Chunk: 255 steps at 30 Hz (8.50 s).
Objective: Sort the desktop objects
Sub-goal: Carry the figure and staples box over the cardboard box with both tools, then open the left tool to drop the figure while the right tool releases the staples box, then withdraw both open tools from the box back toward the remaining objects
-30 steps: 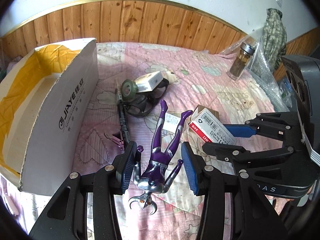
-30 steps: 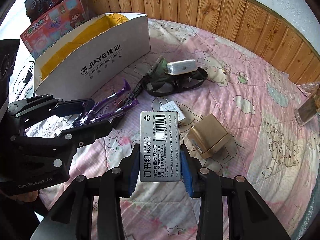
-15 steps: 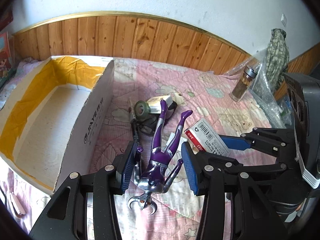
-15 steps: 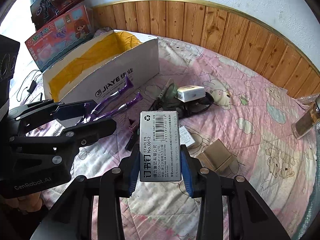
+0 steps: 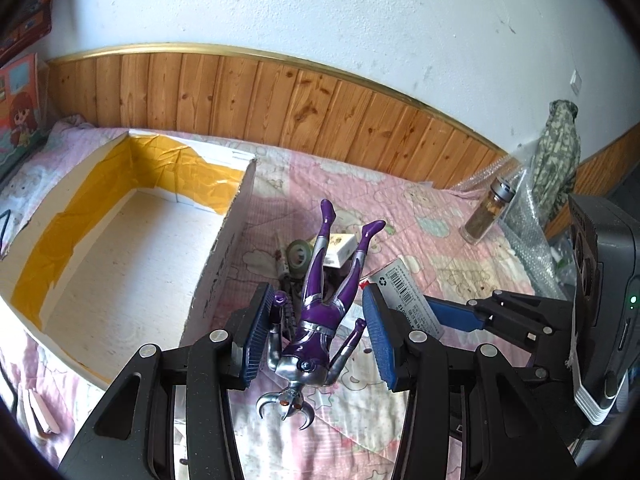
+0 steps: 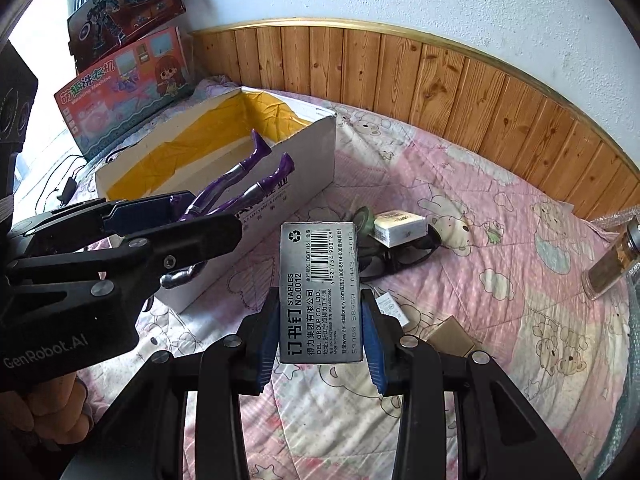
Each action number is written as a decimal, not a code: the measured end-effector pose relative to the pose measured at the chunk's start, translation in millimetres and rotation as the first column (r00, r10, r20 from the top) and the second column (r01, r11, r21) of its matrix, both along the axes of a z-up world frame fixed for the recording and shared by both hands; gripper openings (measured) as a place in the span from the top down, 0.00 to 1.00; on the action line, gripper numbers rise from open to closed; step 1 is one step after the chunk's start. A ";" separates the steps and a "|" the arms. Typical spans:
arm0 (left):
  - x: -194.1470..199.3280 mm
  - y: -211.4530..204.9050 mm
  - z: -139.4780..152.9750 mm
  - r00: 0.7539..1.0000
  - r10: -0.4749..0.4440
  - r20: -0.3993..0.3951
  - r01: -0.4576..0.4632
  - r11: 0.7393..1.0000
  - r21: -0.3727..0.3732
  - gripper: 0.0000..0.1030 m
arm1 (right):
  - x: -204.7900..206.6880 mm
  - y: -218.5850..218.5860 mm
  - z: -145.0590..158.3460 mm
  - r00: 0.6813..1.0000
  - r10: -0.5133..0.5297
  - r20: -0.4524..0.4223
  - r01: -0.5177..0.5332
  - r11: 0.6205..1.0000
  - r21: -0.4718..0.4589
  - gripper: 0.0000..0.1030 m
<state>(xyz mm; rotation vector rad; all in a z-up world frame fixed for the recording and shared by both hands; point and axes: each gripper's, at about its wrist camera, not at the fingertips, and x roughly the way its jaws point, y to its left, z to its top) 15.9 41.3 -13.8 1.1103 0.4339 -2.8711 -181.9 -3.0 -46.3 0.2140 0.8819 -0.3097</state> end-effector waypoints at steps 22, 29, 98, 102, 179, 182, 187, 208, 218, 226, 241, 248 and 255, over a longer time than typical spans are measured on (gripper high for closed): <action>7.4 -60.3 24.9 0.990 0.135 -0.045 -0.128 0.985 0.119 0.54 | 34.8 32.4 36.7 0.996 0.021 0.083 -0.017 0.998 -0.053 0.62; 8.6 -80.7 27.2 0.982 0.181 -0.046 -0.172 0.974 0.145 0.54 | 50.3 42.0 41.8 0.997 0.042 0.072 -0.037 0.996 -0.076 0.62; -53.4 -231.6 -31.2 0.841 0.466 0.274 -0.517 0.843 0.152 0.54 | 241.9 16.6 -7.1 0.948 0.265 -0.177 -0.252 0.963 0.094 0.62; -59.3 -232.8 -31.4 0.824 0.490 0.286 -0.536 0.837 0.112 0.53 | 251.9 12.2 -15.1 0.935 0.290 -0.205 -0.273 0.956 0.111 0.62; -41.1 -182.0 -26.4 0.702 0.638 0.315 -0.691 0.718 0.083 0.46 | 203.0 61.8 7.0 0.819 0.375 -0.435 -0.422 0.906 -0.014 0.54; -38.1 -171.5 -26.4 0.700 0.643 0.312 -0.692 0.718 0.074 0.46 | 193.2 65.8 11.5 0.823 0.374 -0.428 -0.423 0.906 -0.020 0.53; -34.7 -153.6 -24.5 0.701 0.650 0.295 -0.692 0.719 0.060 0.45 | 178.4 73.5 16.4 0.828 0.373 -0.419 -0.426 0.904 -0.037 0.53; -19.3 -99.6 -14.6 0.703 0.675 0.223 -0.698 0.716 0.031 0.45 | 113.2 88.4 44.0 0.907 0.343 -0.244 -0.378 0.918 -0.118 0.52; -16.6 -79.4 -11.7 0.697 0.689 0.200 -0.706 0.708 0.024 0.45 | 84.8 93.0 34.0 0.920 0.335 -0.204 -0.362 0.925 -0.112 0.52; -9.4 -65.1 -3.3 0.687 0.713 0.141 -0.723 0.690 0.028 0.45 | 63.3 96.4 35.5 0.935 0.329 -0.134 -0.345 0.932 -0.113 0.52; -31.6 -26.9 -7.3 0.715 0.689 0.120 -0.687 0.724 -0.063 0.45 | -0.1 85.5 29.1 0.954 0.280 0.108 -0.264 0.954 -0.144 0.48; -47.1 -18.3 -20.2 0.718 0.681 0.141 -0.676 0.731 -0.087 0.45 | -16.3 66.7 21.0 0.958 0.263 0.110 -0.249 0.960 -0.131 0.48; -68.3 -11.1 -36.9 0.738 0.652 0.178 -0.648 0.757 -0.085 0.46 | -31.0 24.4 11.2 0.978 0.177 0.106 -0.178 0.984 -0.005 0.45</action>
